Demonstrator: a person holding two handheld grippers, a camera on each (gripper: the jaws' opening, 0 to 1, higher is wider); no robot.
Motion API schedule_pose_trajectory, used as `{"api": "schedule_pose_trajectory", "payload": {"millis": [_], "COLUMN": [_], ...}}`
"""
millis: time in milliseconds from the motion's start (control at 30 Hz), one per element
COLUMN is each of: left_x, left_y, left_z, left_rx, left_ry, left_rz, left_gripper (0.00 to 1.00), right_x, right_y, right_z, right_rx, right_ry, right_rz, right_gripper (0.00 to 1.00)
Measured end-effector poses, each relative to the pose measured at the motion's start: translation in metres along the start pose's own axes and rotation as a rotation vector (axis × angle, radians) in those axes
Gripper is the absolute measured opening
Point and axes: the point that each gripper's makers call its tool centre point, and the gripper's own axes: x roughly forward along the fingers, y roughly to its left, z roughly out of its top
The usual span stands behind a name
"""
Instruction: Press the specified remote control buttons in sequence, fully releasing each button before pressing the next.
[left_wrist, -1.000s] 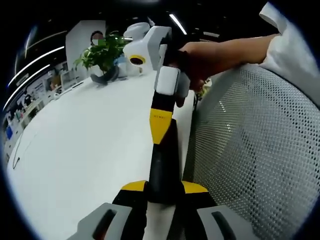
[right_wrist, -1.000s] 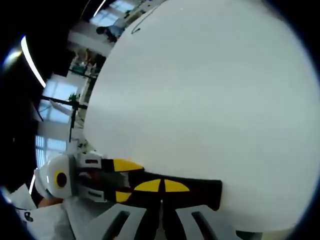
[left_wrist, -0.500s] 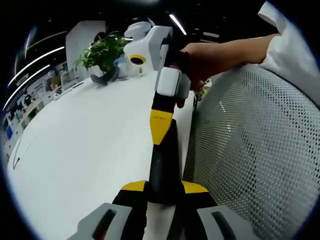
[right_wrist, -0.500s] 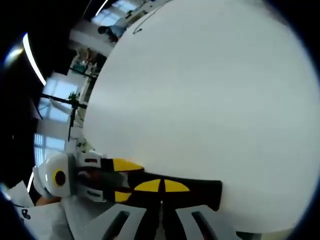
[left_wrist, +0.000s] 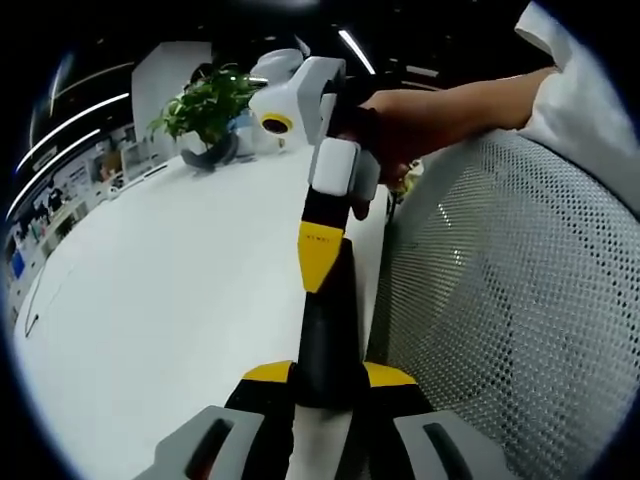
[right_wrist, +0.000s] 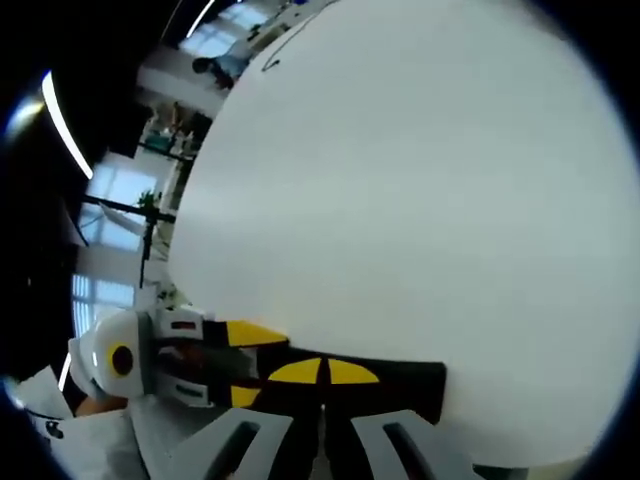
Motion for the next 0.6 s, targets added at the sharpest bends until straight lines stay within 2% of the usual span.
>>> {"api": "schedule_pose_trajectory", "payload": {"millis": [233, 267, 300, 333, 367, 433, 500, 600], "left_x": [0.001, 0.001, 0.003, 0.003, 0.003, 0.002, 0.002, 0.002], "left_y": [0.001, -0.001, -0.003, -0.005, -0.004, -0.005, -0.005, -0.004], "left_z": [0.000, 0.001, 0.002, 0.003, 0.004, 0.003, 0.003, 0.003], "left_rx": [-0.001, 0.011, 0.046, 0.036, 0.033, 0.041, 0.041, 0.036], "left_ry": [0.000, -0.002, -0.003, -0.001, 0.003, 0.006, 0.007, 0.007], "left_rz": [0.005, -0.003, -0.009, 0.000, -0.001, -0.004, -0.005, -0.001], "left_gripper": [0.24, 0.25, 0.25, 0.25, 0.25, 0.25, 0.25, 0.25], "right_x": [0.004, 0.009, 0.014, 0.020, 0.030, 0.025, 0.020, 0.008], "right_y": [-0.001, -0.015, -0.012, -0.009, -0.005, 0.003, 0.000, -0.004], "right_z": [0.007, 0.009, 0.008, 0.005, 0.004, 0.004, 0.003, 0.005], "right_rx": [-0.118, -0.156, -0.273, -0.270, -0.253, -0.266, -0.258, -0.187], "right_ry": [-0.055, -0.101, -0.049, -0.010, 0.001, -0.009, -0.003, -0.012], "right_rz": [-0.071, -0.162, -0.140, -0.171, -0.173, -0.157, -0.158, -0.142], "right_gripper": [0.00, 0.00, 0.00, 0.00, 0.00, 0.00, 0.00, 0.00]}}
